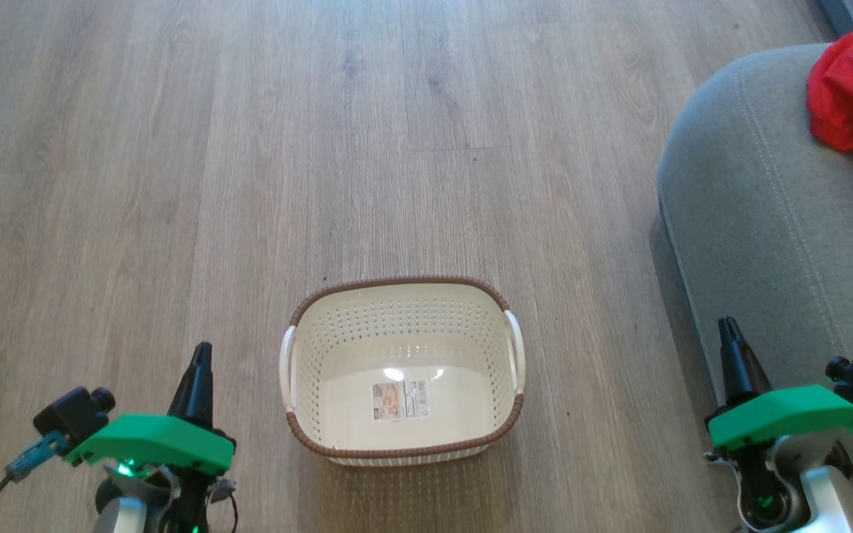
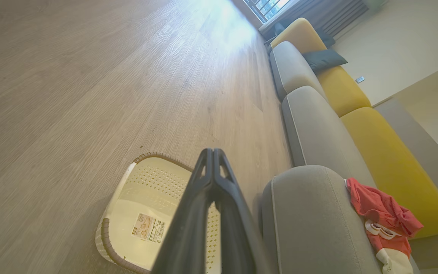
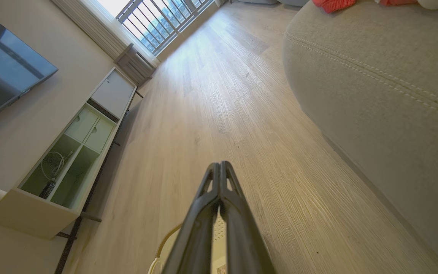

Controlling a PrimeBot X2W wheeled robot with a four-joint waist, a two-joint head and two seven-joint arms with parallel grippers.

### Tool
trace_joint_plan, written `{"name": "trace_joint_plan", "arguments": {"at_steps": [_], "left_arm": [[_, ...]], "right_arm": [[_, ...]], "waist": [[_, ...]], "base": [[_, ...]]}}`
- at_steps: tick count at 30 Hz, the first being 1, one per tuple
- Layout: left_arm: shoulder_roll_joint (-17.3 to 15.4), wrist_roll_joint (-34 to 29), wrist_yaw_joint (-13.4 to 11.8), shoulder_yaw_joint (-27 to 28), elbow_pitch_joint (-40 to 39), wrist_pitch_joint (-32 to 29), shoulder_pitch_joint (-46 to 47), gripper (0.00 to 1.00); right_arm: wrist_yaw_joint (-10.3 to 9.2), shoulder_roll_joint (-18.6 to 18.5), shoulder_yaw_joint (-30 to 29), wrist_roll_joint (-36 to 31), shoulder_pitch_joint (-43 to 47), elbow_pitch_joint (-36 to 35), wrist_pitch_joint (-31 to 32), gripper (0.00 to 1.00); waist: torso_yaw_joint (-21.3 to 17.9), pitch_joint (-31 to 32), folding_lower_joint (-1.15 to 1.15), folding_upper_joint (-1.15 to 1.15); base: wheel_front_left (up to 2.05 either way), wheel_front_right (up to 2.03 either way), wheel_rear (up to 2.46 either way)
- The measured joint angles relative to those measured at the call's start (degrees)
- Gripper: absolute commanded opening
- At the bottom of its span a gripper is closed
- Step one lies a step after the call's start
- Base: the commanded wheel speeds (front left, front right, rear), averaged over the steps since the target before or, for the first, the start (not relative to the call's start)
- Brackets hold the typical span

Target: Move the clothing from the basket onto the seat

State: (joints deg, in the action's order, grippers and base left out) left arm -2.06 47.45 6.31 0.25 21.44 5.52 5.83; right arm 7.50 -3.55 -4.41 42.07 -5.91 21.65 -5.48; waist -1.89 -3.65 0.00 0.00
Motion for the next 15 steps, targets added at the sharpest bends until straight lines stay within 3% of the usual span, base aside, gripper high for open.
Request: {"name": "trace_joint_plan", "arguments": {"at_steps": [15], "left_arm": [[0.0,8.53,0.07,0.99,-1.01,-2.43,-0.07,0.0]], "right_arm": [[0.0,0.08,-0.7,9.6,0.03,-1.04,2.29,0.0]], "waist": [[0.37,0.68,0.0,0.0]], "base": [[0.0,0.0,0.0]]}}
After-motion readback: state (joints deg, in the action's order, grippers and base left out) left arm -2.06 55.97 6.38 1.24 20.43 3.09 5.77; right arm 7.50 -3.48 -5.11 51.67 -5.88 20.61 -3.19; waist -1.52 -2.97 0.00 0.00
